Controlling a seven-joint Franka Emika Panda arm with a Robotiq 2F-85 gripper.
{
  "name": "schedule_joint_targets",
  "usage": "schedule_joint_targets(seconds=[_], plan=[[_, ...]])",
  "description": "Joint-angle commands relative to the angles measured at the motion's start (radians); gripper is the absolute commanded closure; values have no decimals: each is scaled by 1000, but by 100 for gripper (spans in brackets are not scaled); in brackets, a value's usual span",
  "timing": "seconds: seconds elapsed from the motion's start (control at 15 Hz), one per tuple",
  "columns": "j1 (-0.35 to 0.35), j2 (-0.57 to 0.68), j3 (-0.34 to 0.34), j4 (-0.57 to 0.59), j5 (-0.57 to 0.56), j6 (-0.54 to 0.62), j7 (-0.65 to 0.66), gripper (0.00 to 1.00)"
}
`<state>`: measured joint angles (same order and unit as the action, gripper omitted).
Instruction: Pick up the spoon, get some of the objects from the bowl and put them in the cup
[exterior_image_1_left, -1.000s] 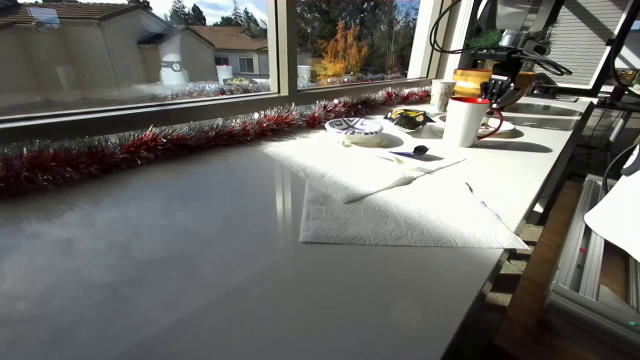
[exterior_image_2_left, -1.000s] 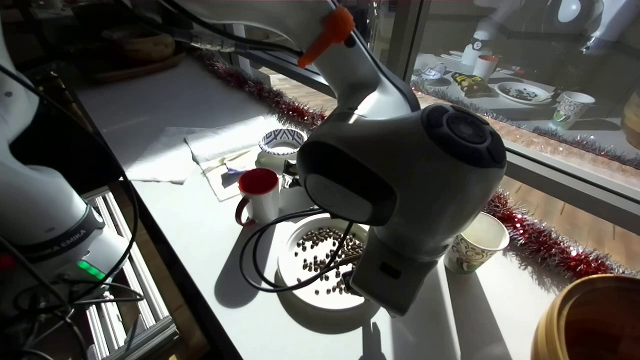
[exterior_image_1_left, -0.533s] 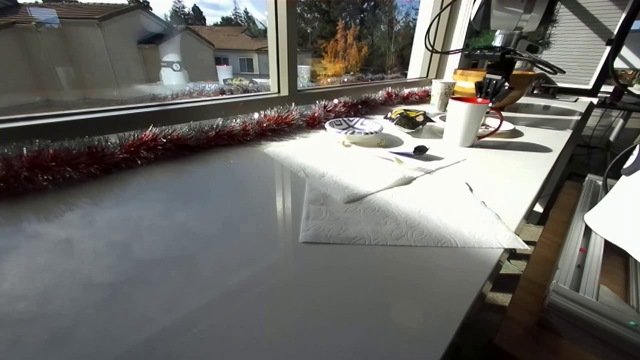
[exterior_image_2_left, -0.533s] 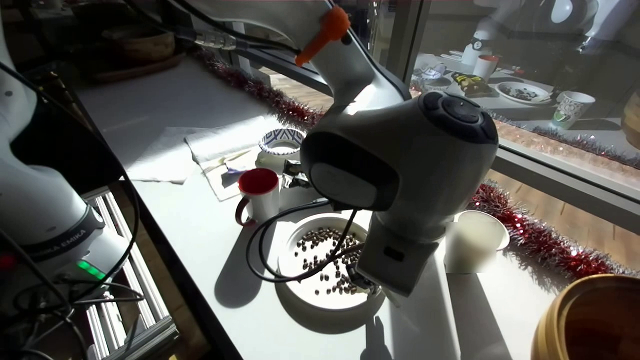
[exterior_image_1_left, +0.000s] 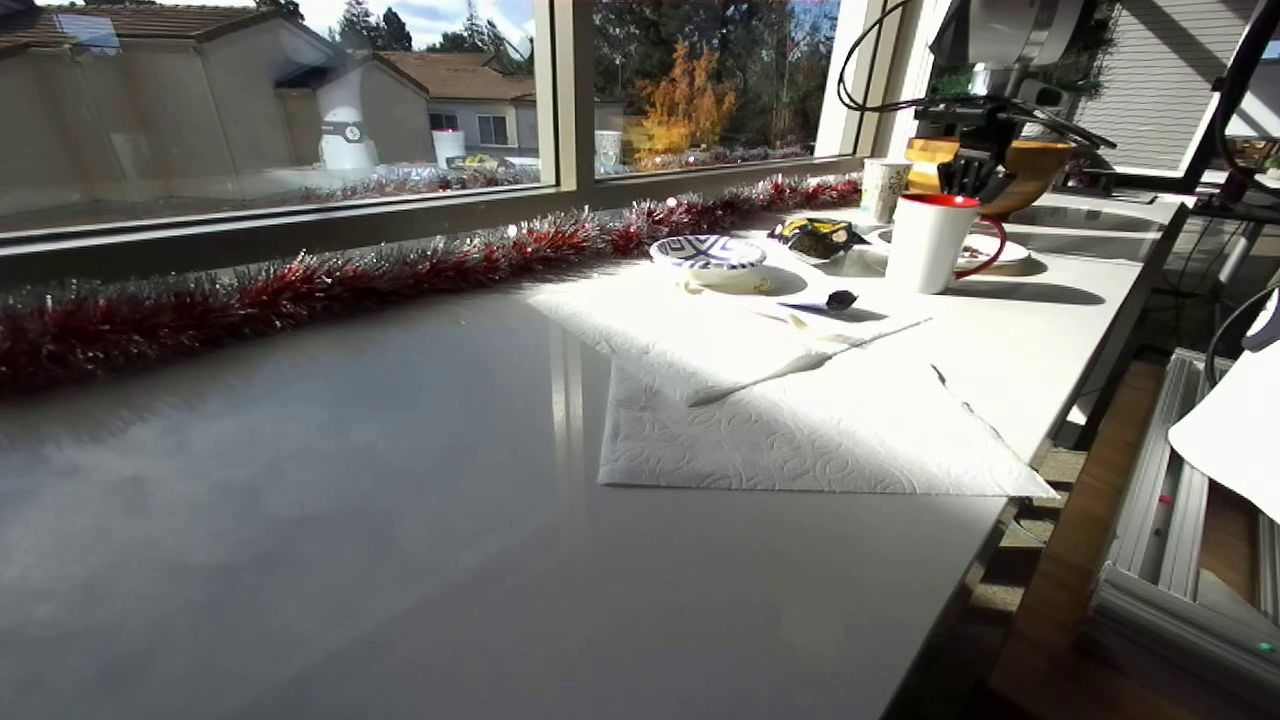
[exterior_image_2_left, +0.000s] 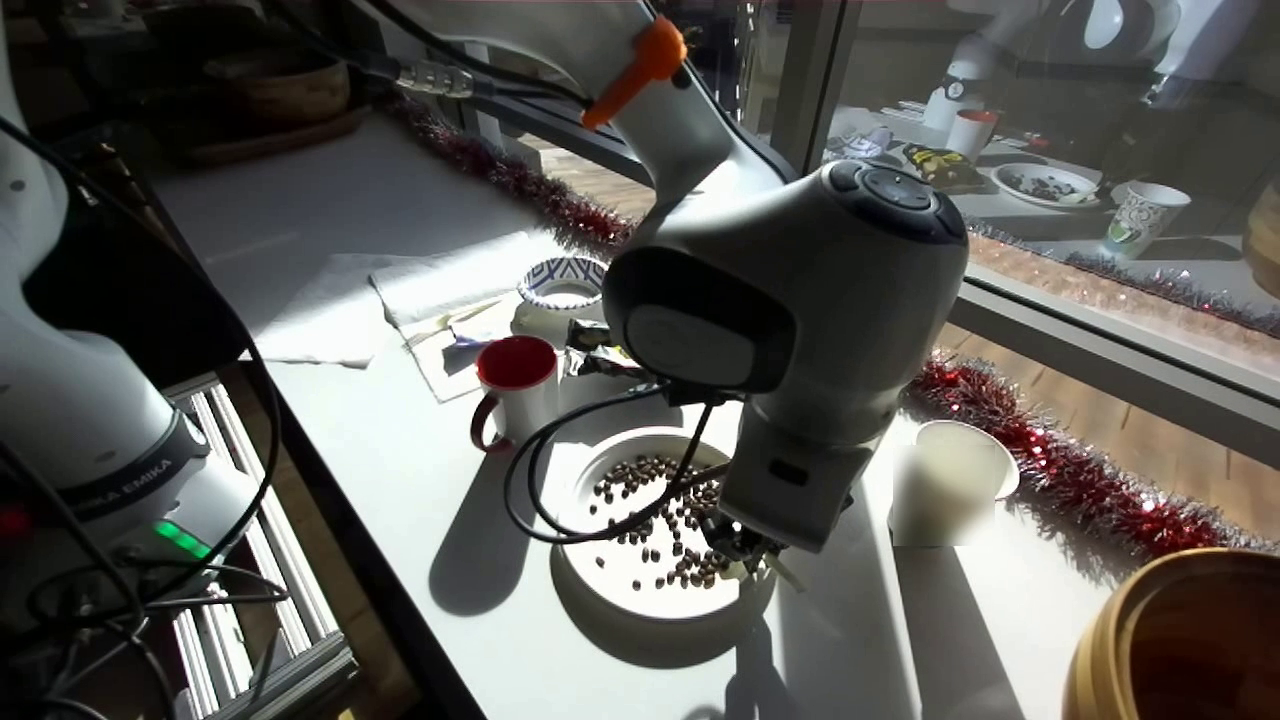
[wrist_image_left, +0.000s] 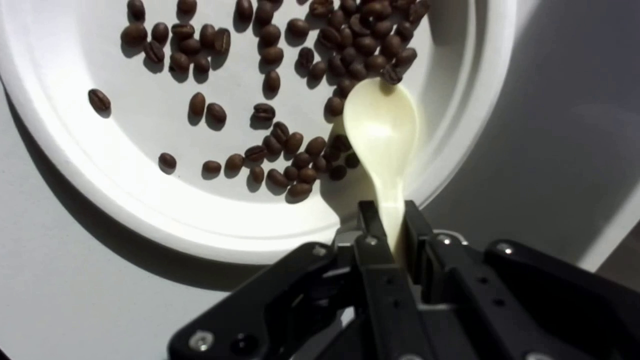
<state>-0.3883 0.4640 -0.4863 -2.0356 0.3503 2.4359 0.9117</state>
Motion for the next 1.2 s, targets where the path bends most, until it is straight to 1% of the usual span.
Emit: schedule_joint_targets(seconds=[0.0, 0.67, 1.13], plan=[[18, -13, 2, -26, -43, 33, 39, 97], [13, -48, 38, -48, -21, 7, -2, 97], [6, -95, 74, -94, 2, 9, -69, 97]])
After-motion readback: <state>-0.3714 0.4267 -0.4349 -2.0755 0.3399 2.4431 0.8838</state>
